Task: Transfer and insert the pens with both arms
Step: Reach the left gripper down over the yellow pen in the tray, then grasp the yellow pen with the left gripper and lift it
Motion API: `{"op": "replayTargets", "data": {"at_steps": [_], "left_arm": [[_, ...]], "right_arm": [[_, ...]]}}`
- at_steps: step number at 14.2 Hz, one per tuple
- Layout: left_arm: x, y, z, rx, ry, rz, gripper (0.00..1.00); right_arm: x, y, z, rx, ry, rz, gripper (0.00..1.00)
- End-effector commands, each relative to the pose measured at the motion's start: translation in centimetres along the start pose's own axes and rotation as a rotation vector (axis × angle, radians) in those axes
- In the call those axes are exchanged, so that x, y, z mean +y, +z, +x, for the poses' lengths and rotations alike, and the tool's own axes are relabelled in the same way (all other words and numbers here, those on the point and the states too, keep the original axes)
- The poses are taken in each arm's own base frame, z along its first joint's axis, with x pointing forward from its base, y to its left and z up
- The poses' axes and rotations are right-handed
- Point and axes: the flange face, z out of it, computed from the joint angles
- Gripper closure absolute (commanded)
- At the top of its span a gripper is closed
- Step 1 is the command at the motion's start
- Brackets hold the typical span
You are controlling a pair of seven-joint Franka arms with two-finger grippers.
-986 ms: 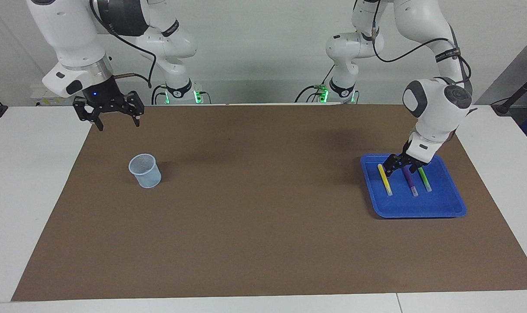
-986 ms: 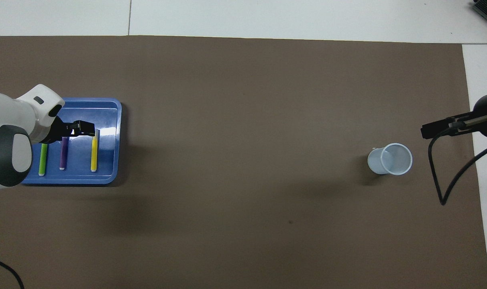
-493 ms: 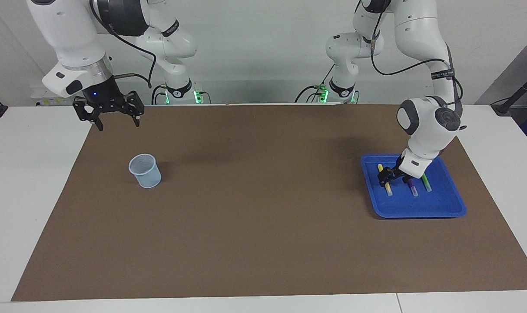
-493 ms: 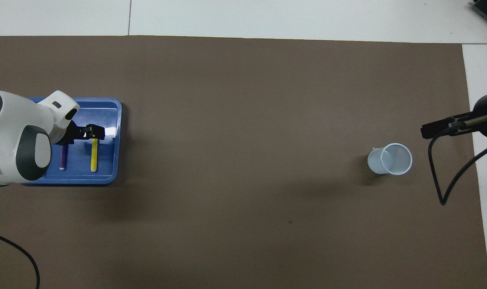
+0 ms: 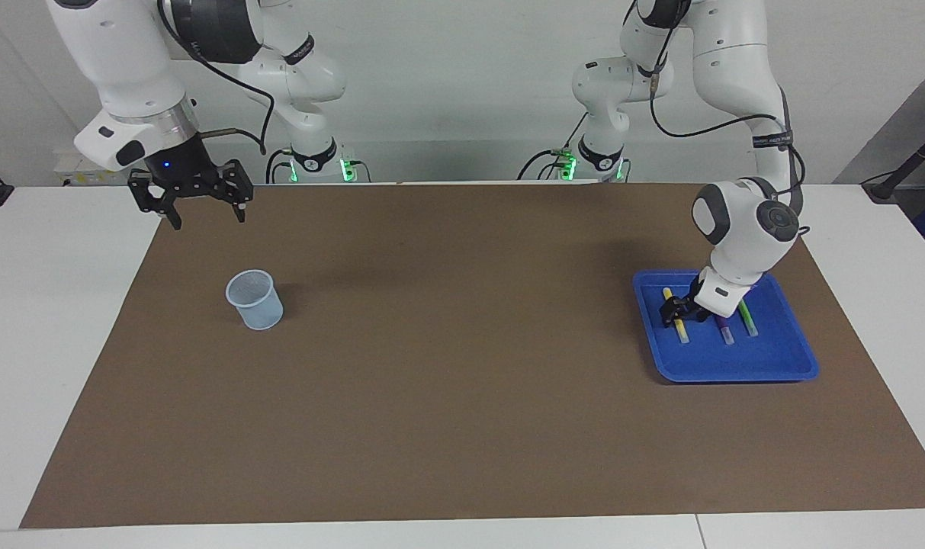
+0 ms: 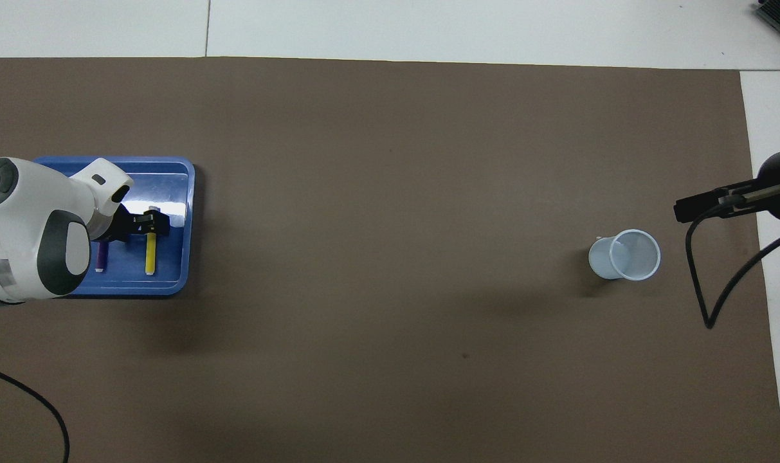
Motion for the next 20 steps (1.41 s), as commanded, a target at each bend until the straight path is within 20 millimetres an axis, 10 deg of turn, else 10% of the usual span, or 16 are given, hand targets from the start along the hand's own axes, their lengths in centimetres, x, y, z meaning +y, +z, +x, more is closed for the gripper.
{"op": "replayTargets", "data": {"at_steps": [1, 6, 13, 20], "left_arm": [[0.3, 0.7, -0.4, 0.015, 0.002, -0.011, 0.41], [0.6, 0.7, -0.4, 0.024, -0.003, -0.01, 1.0], [1.1, -0.2, 0.1, -0.004, -0.011, -0.011, 1.0], [4.7, -7.9, 1.8, -0.065, -0.187, -0.028, 1.0]], "right_arm": [[0.1, 0.2, -0.2, -0.009, 0.014, 0.009, 0.0], [-0.9, 0.0, -0.8, -0.034, -0.025, 0.025, 0.0], [-3.1, 0.7, -1.3, -0.018, -0.054, 0.144, 0.0], [-7.2, 3.0, -0.9, 0.024, -0.038, 0.24, 0.0]]}}
